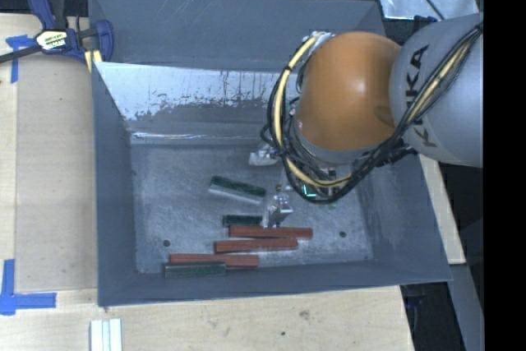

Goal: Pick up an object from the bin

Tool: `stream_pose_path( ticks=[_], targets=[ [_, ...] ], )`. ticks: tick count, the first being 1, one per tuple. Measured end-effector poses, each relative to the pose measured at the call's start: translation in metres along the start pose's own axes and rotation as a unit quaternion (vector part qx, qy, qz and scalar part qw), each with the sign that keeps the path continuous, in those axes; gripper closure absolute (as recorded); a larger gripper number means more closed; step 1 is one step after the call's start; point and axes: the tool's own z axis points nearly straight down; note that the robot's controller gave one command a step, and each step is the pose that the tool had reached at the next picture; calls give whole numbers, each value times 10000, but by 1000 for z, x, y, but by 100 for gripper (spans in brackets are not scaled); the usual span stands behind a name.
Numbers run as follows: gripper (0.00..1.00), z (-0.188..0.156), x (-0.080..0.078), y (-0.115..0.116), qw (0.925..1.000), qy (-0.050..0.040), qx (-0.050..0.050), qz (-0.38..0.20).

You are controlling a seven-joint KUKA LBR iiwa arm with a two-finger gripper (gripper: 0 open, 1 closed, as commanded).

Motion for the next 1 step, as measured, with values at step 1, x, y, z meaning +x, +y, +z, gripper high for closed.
stream_pose_path(
  ticks=[1],
  targets=[
    [0,-3,-2,0,10000,-34,-5,10]
  ],
)
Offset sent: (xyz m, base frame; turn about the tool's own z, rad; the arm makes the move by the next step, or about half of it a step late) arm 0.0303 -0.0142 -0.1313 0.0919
